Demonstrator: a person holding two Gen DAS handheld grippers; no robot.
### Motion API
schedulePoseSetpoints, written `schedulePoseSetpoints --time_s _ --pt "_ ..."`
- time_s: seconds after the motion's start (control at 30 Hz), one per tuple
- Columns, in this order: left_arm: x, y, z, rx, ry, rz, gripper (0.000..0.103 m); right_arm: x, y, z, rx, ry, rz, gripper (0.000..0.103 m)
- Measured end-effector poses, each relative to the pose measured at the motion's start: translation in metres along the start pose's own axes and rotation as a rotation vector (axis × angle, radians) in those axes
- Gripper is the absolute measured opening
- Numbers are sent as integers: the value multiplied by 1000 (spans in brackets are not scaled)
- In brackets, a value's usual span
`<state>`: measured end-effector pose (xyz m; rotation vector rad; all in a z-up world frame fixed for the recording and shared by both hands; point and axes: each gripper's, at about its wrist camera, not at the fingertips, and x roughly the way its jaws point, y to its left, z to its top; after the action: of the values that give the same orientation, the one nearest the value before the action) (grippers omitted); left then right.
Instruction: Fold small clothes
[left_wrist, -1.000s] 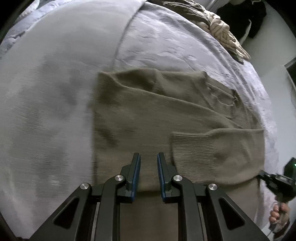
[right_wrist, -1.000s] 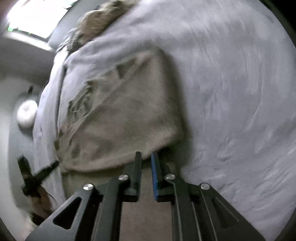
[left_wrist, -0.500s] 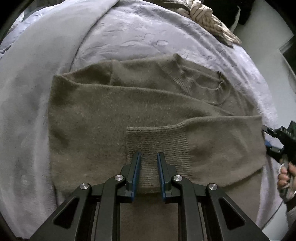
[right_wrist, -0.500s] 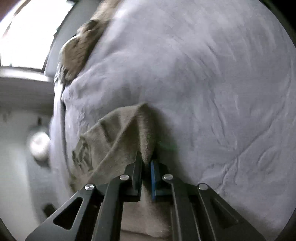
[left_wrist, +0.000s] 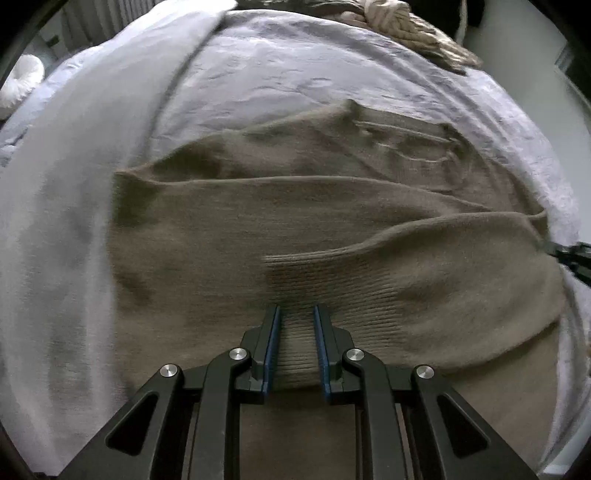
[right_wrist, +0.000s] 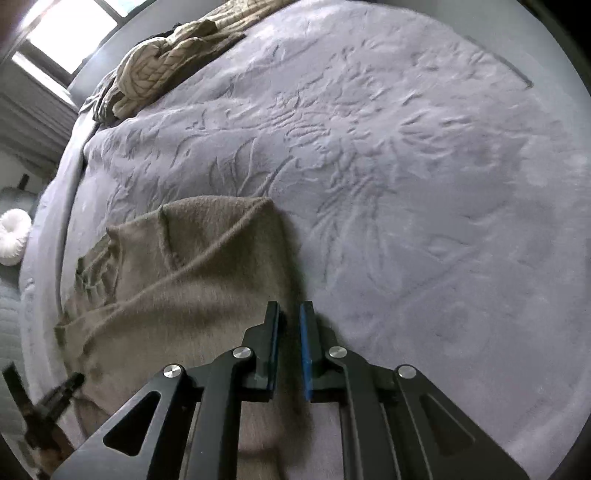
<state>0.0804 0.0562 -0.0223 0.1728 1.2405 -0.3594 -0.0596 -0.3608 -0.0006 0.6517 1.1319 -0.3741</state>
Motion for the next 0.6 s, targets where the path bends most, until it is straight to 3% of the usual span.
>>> schedulePoseSetpoints --time_s 0.07,0.17,0.33,0.53,0.6 --pt "-3 12 0 -13 11 35 20 -15 5 -11 -9 -21 -1 10" --pt "-17 30 -3 -54 21 14 20 -28 10 -34 -29 -17 29 10" --pt "-35 19 -5 -17 -13 -10 20 -24 44 -63 -121 23 46 10" --pt "-10 0 -5 -11 24 -29 20 2 48 -80 -203 87 -65 10" --pt "2 1 -10 -17 44 -21 21 2 43 -85 -195 89 -53 10"
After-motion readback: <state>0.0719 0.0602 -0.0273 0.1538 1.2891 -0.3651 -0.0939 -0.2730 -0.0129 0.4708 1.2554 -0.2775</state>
